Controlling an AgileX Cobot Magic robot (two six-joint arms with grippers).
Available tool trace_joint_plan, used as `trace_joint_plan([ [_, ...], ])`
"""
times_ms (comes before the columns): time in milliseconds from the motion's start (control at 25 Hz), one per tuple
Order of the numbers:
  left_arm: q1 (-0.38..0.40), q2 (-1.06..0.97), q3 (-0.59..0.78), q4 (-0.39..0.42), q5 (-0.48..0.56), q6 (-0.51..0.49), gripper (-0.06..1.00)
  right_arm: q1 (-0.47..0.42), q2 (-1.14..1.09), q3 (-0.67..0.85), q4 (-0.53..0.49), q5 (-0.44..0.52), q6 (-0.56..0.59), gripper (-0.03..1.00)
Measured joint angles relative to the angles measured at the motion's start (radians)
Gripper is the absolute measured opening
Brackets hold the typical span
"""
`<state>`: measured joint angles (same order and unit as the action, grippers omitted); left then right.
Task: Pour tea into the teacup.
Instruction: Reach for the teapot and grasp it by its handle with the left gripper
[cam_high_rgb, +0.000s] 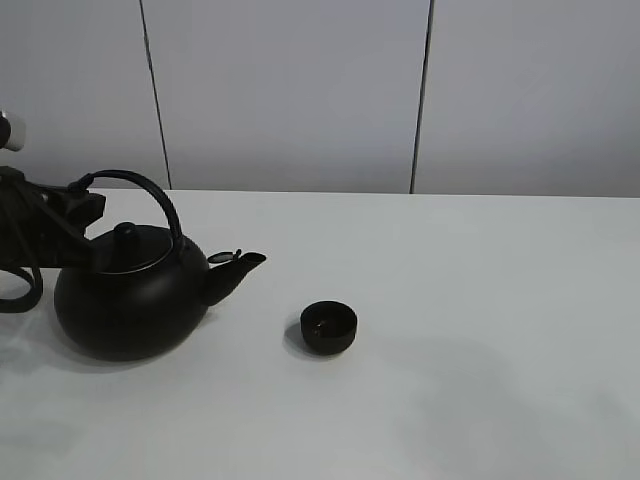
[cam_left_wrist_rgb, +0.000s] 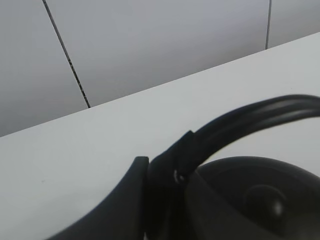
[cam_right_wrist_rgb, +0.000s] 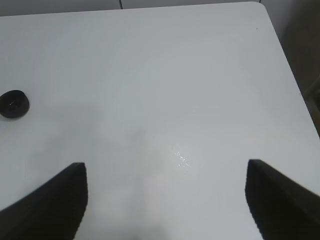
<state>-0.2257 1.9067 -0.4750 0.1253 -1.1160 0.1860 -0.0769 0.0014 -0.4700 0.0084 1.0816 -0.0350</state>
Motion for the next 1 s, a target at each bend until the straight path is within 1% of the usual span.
trace_joint_plan([
  [360,0.004,0.000,0.000,0.022,-0.001,0.000,0.11,0.000,0.000,0.000,0.000,0.000,0.000,0.59],
  [440,0.004,0.000,-0.008,0.036,0.004,0.000,0.11,0.000,0.000,0.000,0.000,0.000,0.000,0.59],
  [680,-0.001,-0.006,-0.054,0.115,0.052,-0.001,0.11,0.000,0.000,0.000,0.000,-0.001,0.000,0.59],
  [840,-0.005,-0.014,-0.073,0.136,0.082,0.000,0.11,0.000,0.000,0.000,0.000,0.000,0.000,0.59],
  [1000,-0.032,-0.014,-0.108,0.135,0.122,0.000,0.11,0.000,0.000,0.000,0.000,0.000,0.000,0.59],
])
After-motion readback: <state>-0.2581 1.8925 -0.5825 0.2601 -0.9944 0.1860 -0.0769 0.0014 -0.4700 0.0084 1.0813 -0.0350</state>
